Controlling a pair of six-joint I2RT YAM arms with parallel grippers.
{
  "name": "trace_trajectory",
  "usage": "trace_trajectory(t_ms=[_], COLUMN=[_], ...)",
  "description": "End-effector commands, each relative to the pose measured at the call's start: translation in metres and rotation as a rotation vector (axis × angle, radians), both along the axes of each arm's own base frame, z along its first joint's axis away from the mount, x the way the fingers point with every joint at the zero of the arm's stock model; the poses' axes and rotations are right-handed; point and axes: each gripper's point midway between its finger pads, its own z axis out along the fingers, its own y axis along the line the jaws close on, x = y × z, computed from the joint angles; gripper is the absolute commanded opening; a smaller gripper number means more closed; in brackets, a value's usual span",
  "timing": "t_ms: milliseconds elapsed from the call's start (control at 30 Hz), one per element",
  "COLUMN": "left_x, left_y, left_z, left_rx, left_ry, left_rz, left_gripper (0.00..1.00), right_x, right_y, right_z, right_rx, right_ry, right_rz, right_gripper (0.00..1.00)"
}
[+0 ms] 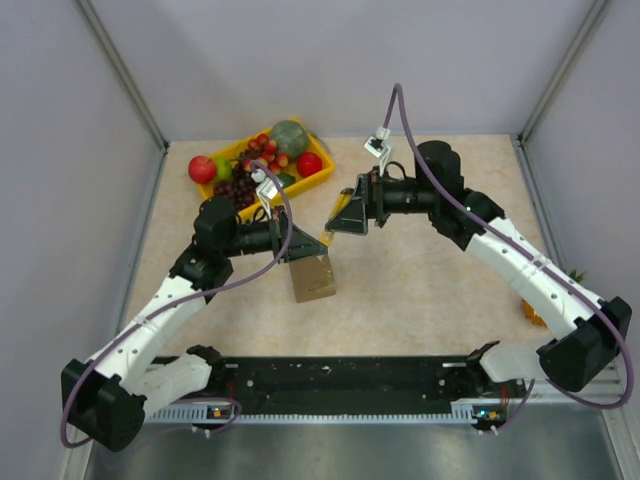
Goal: Unpack the express box
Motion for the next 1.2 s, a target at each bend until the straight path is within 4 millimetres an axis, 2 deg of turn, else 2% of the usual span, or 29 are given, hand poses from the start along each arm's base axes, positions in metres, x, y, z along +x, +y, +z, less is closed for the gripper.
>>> trace_trajectory(t_ms=[0, 167, 300, 467, 867, 967, 1000, 1167], left_x=[-0.019, -0.033, -0.037, -0.036, -0.041, -0.04, -0.041, -0.043], left_y=[0.005, 0.006, 0.006, 0.003, 0.003, 0.002, 0.002, 0.001], left_z=[0.054, 0.069, 0.069, 0.06, 0.052, 0.054, 0.054, 0.053], left_rx=[-0.096, -0.129, -0.13, -0.109, -0.053, -0.052, -0.052, -0.052], left_ry=[-0.173, -0.178, -0.165, -0.098, -0.093, -0.118, -0.115, -0.121], left_rz=[-0.037, -0.09, -0.108, -0.143, -0.206, -0.216, -0.226, -0.248], left_gripper=[0.0, 0.0, 0.0, 0.0, 0.0, 0.0, 0.0, 0.0], right_x=[-0.034, -0.047, -0.055, -0.063, -0.06, -0.06, -0.06, -0.056], right_y=[-0.002, -0.005, -0.006, -0.005, -0.002, 0.001, 0.001, 0.005], right_z=[0.054, 0.074, 0.085, 0.09, 0.061, 0.054, 0.051, 0.044], right_rx=[0.146, 0.185, 0.204, 0.212, 0.142, 0.121, 0.114, 0.097], right_ry=[-0.073, -0.054, -0.048, -0.025, 0.03, 0.033, 0.037, 0.039], right_rz=[0.15, 0.197, 0.23, 0.284, 0.321, 0.323, 0.323, 0.315], right_gripper=[0.9, 0.9, 0.89, 0.8, 0.68, 0.6, 0.54, 0.43])
